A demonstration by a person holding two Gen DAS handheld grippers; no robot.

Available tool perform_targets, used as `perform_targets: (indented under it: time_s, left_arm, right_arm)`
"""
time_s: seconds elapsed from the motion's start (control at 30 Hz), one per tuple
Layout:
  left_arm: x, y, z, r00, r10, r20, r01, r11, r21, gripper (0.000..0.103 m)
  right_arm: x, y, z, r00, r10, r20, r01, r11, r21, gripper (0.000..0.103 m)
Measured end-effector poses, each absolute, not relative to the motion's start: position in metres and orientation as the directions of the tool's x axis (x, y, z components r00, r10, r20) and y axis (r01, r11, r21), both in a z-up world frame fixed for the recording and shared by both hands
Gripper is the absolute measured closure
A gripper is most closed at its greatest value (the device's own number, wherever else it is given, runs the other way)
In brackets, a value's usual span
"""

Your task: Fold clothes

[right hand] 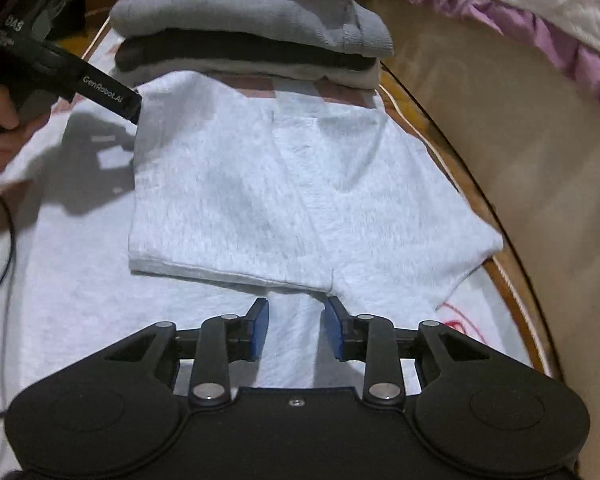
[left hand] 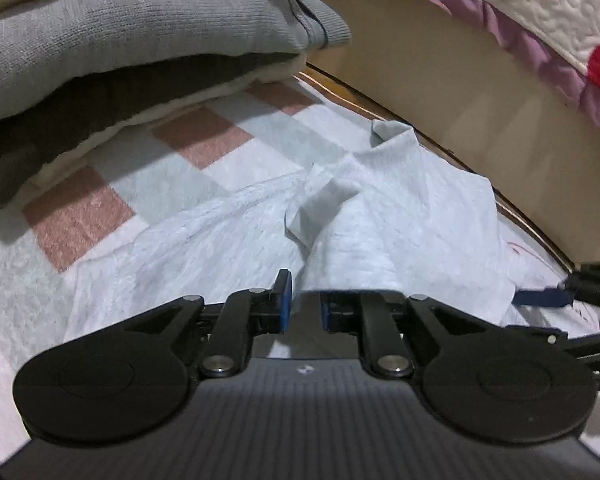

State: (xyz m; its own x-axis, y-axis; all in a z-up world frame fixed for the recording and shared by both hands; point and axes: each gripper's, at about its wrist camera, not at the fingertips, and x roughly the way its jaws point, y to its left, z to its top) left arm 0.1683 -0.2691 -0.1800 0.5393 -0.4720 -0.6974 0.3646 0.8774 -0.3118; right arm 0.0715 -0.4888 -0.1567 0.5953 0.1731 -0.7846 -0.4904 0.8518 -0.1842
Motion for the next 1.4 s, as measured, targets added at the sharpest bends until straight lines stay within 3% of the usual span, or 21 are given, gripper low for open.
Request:
perform_targets:
  time_s: [0.03,0.17,0.27,0.3,0.33,0.37,0.5,0.6,0.67,0.73,0.8,1.03,1.23,1.4]
  left_arm:
    - [0.170,-0.270,-0.179,0.539,-0.480,-0.692,0.378,0.872,-0.310,0.073]
    - [0.174,-0.276,-0.177,0.528,-0.529,-0.665,0.456,0.837,-0.304,0.059]
    - [0.183,-0.292,-0.181,0.503,-0.539,-0.675,0.508,0.817,-0.274,0.053]
    - [0.185,-0.296,-0.183,0.496,-0.541,-0.679,0.516,0.813,-0.271,0.054]
    - [0.187,-0.299,-0.183,0.487,-0.546,-0.681,0.527,0.806,-0.269,0.068]
    - [0.190,-0.302,-0.183,0.476,-0.554,-0.683,0.546,0.795,-0.264,0.101]
    - [0.193,-0.315,-0.172,0.468,-0.574,-0.672,0.613,0.758,-0.221,0.102]
    - [0.192,-0.324,-0.153,0.508,-0.584,-0.633,0.650,0.742,-0.164,0.102]
    - [0.197,-0.330,-0.138,0.548,-0.595,-0.588,0.655,0.742,-0.140,0.102]
    - [0.209,-0.337,-0.124,0.577,-0.609,-0.544,0.655,0.743,-0.137,0.102]
    - [0.225,-0.349,-0.114,0.587,-0.624,-0.516,0.660,0.738,-0.141,0.102]
    - [0.258,-0.406,-0.112,0.567,-0.639,-0.520,0.718,0.693,-0.069,0.102]
    - [0.272,-0.429,-0.125,0.539,-0.650,-0.536,0.727,0.681,-0.094,0.101]
    - [0.303,-0.428,-0.148,0.552,-0.588,-0.592,0.600,0.772,-0.208,0.083]
  right_arm:
    - [0.071,-0.487,-0.157,0.602,0.162,-0.782,-0.494,0.845,-0.205,0.064]
    - [0.072,-0.490,-0.156,0.626,0.137,-0.768,-0.474,0.848,-0.235,0.064]
    - [0.072,-0.492,-0.156,0.643,0.118,-0.756,-0.459,0.850,-0.257,0.064]
    - [0.072,-0.492,-0.156,0.649,0.112,-0.753,-0.453,0.851,-0.264,0.064]
    - [0.073,-0.493,-0.156,0.654,0.104,-0.749,-0.445,0.854,-0.270,0.061]
    - [0.074,-0.493,-0.156,0.659,0.096,-0.746,-0.436,0.857,-0.275,0.059]
    - [0.082,-0.503,-0.162,0.675,0.163,-0.719,-0.404,0.898,-0.175,0.055]
    - [0.093,-0.517,-0.170,0.676,0.239,-0.697,-0.373,0.927,-0.044,0.060]
    - [0.099,-0.528,-0.164,0.687,0.288,-0.667,-0.336,0.940,0.059,0.094]
    - [0.106,-0.546,-0.157,0.711,0.337,-0.617,-0.282,0.941,0.189,0.098]
    - [0.111,-0.562,-0.153,0.735,0.362,-0.573,-0.233,0.929,0.289,0.099]
    - [0.132,-0.581,-0.167,0.745,0.279,-0.606,-0.073,0.937,0.342,0.100]
    - [0.139,-0.609,-0.180,0.727,0.218,-0.651,0.140,0.882,0.451,0.101]
    - [0.143,-0.613,-0.182,0.690,0.164,-0.705,0.207,0.889,0.409,0.099]
